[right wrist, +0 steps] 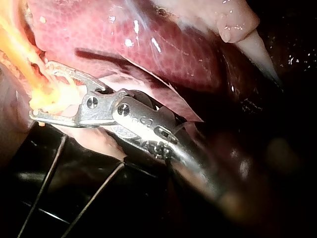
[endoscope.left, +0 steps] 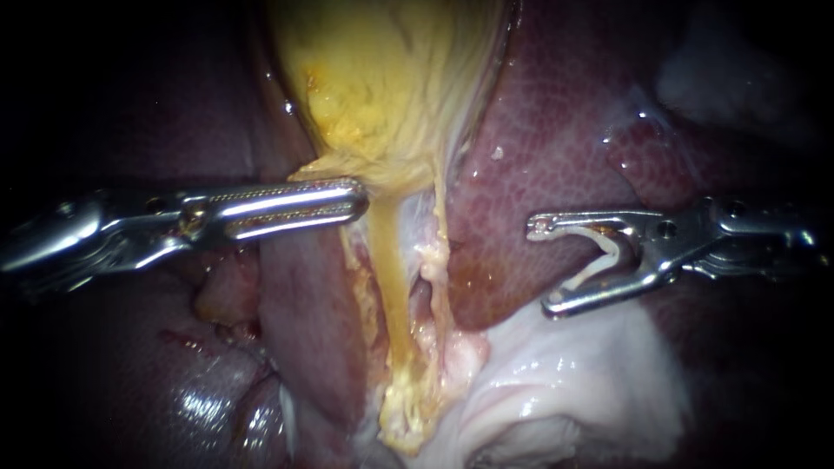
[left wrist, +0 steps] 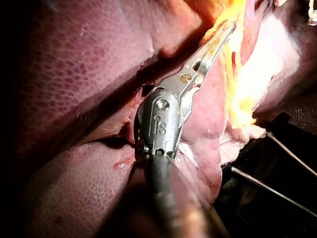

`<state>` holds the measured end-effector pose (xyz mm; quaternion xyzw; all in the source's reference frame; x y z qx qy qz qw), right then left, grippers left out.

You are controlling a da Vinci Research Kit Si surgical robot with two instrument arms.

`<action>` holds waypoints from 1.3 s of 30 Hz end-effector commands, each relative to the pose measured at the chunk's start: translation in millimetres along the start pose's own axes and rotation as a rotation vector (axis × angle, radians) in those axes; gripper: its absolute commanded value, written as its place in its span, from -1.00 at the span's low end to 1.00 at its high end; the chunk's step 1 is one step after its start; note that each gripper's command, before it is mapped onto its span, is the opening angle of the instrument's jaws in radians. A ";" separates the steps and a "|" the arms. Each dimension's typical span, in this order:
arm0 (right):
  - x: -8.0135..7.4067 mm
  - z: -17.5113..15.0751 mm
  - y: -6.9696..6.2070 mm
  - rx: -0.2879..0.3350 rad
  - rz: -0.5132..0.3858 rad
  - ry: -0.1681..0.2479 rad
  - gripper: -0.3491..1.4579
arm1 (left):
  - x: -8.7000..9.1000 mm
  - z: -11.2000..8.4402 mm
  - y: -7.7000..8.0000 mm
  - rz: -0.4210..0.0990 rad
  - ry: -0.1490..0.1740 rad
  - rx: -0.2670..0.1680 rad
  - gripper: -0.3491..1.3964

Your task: Clipping first clip left tube

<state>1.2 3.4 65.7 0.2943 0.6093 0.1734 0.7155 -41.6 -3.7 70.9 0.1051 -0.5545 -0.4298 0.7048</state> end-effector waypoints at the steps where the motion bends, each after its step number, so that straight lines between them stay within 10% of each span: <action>1: 0.0 0.0 0.0 0.000 0.000 0.000 0.05 | 0.0 0.0 0.0 0.000 -0.001 0.000 -1.00; 13: 0.0 0.0 0.0 0.000 0.000 0.000 0.05 | -0.2 -1.1 -0.8 0.000 0.000 -0.001 -1.00; 17: -0.1 -0.1 0.0 0.000 0.000 -0.001 0.05 | -0.3 -2.4 -1.3 0.000 0.001 0.006 -0.35; 22: -0.1 -0.1 0.0 0.000 0.000 -0.001 0.05 | -0.4 -4.8 -1.6 0.001 0.004 0.017 -0.04; 39: -0.2 -0.1 0.0 0.000 -0.001 -0.001 0.05 | -2.8 -5.5 -0.5 -0.004 -0.009 0.018 -0.02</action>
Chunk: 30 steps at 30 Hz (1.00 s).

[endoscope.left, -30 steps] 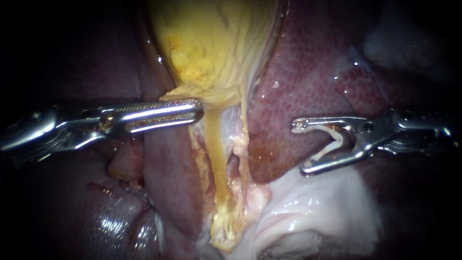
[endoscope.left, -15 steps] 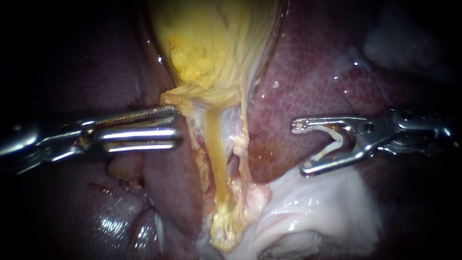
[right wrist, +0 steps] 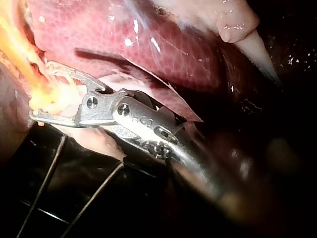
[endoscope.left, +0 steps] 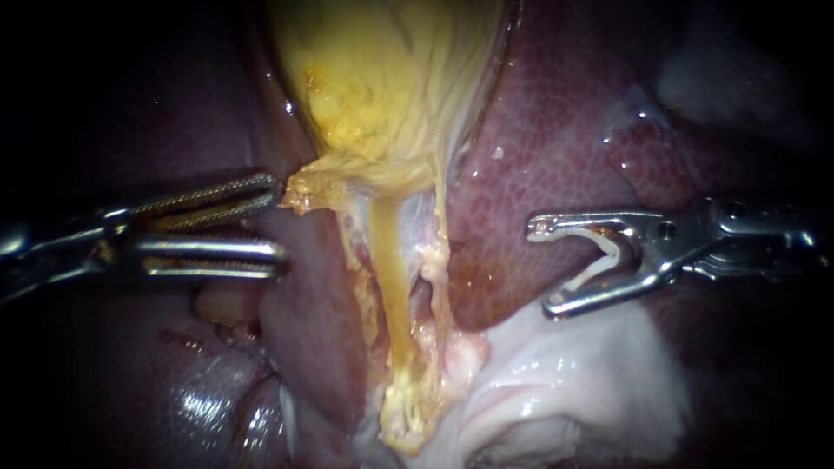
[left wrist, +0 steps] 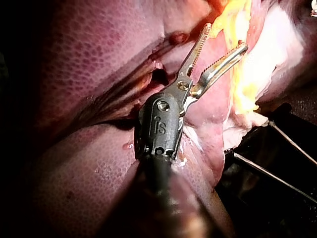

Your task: Clipping first clip left tube

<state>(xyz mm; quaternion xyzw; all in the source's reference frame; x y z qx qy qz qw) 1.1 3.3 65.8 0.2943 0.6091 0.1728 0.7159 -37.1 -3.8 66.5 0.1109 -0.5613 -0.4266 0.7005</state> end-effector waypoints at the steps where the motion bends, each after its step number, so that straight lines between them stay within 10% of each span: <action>1: 0.0 0.1 0.0 0.000 0.000 0.000 0.05 | 0.0 0.4 0.2 0.005 0.000 -0.002 -0.04; 13: 0.1 0.2 0.0 -0.001 0.000 0.001 0.05 | -0.9 4.5 -0.4 0.009 -0.011 -0.008 -0.29; 17: 0.0 0.2 0.0 -0.001 0.000 0.001 0.05 | -0.7 4.7 -0.2 0.010 -0.011 -0.008 -1.00; 30: -0.3 0.6 -0.2 -0.002 -0.004 0.001 0.05 | -1.1 1.3 0.5 -0.022 0.060 -0.025 -1.00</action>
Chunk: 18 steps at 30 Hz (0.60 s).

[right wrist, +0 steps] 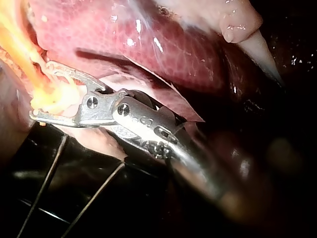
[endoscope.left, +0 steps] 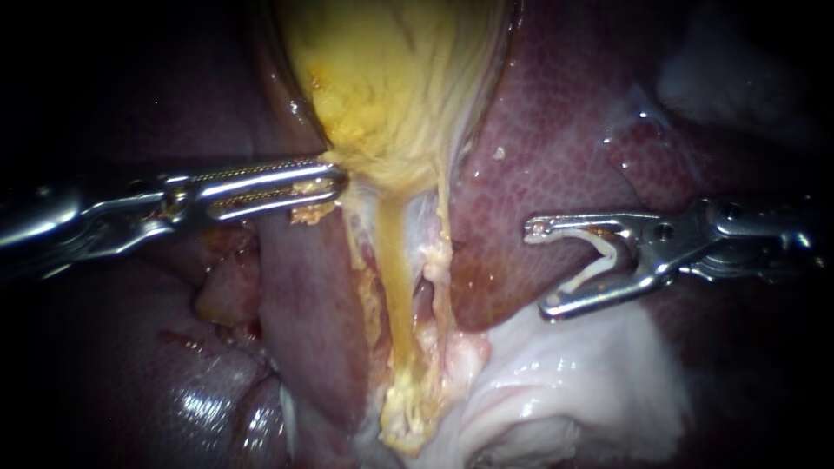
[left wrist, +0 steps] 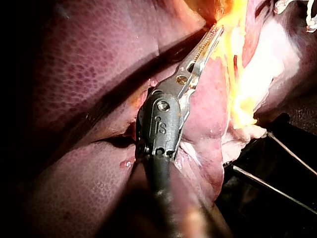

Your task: Clipping first clip left tube

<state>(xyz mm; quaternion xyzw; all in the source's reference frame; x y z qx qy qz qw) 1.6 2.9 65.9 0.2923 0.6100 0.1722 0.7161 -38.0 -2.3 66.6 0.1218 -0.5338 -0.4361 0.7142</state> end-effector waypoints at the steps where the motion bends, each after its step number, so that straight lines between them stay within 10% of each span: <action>1: -0.1 0.1 0.0 -0.001 -0.001 0.000 0.05 | -0.4 -0.7 -0.1 -0.003 0.000 -0.003 -1.00; 7: -1.2 1.6 -0.2 0.004 -0.019 0.002 0.05 | -2.2 -4.3 0.2 -0.015 -0.011 -0.011 -1.00; 18: -4.9 8.2 -0.6 0.056 0.006 0.032 0.05 | -1.9 -4.2 -0.1 -0.015 -0.016 -0.020 -1.00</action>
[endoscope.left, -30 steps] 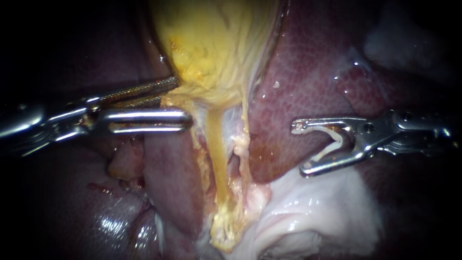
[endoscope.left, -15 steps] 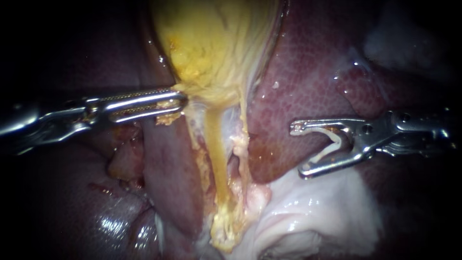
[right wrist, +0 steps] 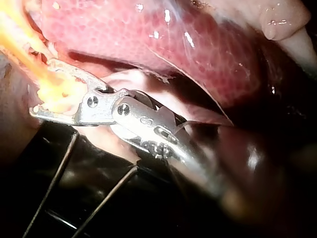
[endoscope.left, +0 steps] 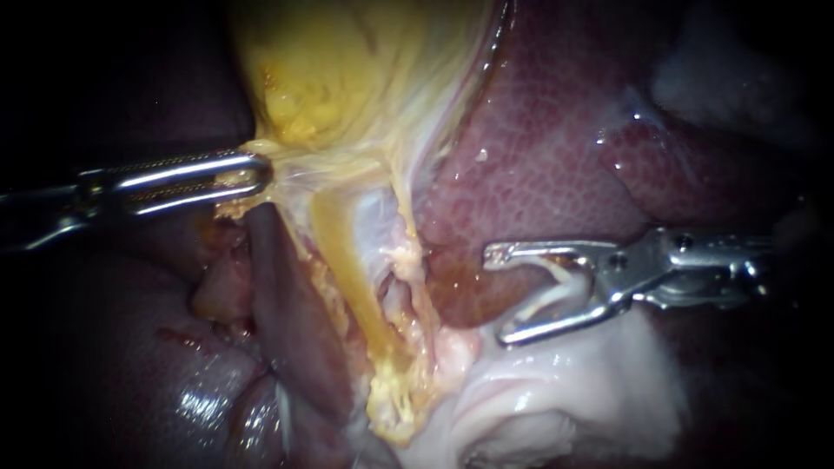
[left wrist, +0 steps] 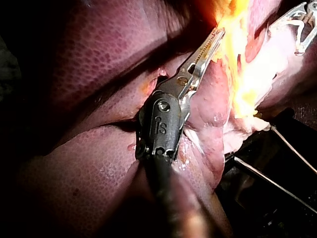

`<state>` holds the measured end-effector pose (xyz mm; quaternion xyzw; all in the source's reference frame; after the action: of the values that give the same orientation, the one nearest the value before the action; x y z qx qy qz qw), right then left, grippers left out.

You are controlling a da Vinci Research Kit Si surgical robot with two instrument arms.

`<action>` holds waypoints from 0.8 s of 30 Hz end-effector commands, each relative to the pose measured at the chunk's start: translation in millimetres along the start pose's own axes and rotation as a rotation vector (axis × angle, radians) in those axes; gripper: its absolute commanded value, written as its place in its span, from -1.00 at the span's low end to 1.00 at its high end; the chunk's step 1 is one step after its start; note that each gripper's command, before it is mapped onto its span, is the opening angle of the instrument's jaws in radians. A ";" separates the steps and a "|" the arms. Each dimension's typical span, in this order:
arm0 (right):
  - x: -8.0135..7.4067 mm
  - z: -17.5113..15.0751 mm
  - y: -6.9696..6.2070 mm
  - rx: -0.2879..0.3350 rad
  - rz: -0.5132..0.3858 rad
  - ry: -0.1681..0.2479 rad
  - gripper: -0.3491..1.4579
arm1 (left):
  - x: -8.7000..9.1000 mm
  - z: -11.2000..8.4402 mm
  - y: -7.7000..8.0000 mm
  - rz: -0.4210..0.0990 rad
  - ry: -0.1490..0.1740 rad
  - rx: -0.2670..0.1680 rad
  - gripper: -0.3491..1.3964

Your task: Clipping first clip left tube

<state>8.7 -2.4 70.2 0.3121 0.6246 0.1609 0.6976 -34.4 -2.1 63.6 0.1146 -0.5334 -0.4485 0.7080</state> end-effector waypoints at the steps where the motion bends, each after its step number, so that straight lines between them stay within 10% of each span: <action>1: -0.5 0.8 0.1 0.005 -0.001 -0.001 0.05 | 0.0 0.1 -0.1 0.000 -0.001 0.002 -1.00; 13: -6.2 6.8 2.7 0.022 0.043 -0.033 0.05 | -0.2 0.0 -1.5 -0.001 -0.002 0.017 -1.00; 24: -8.0 8.7 4.1 0.038 0.057 -0.042 0.05 | -0.5 0.1 -2.6 -0.002 -0.003 0.027 -1.00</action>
<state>16.7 -6.4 79.2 0.3476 0.6037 0.1610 0.6991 -35.9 -3.2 61.6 0.1238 -0.5403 -0.4426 0.7049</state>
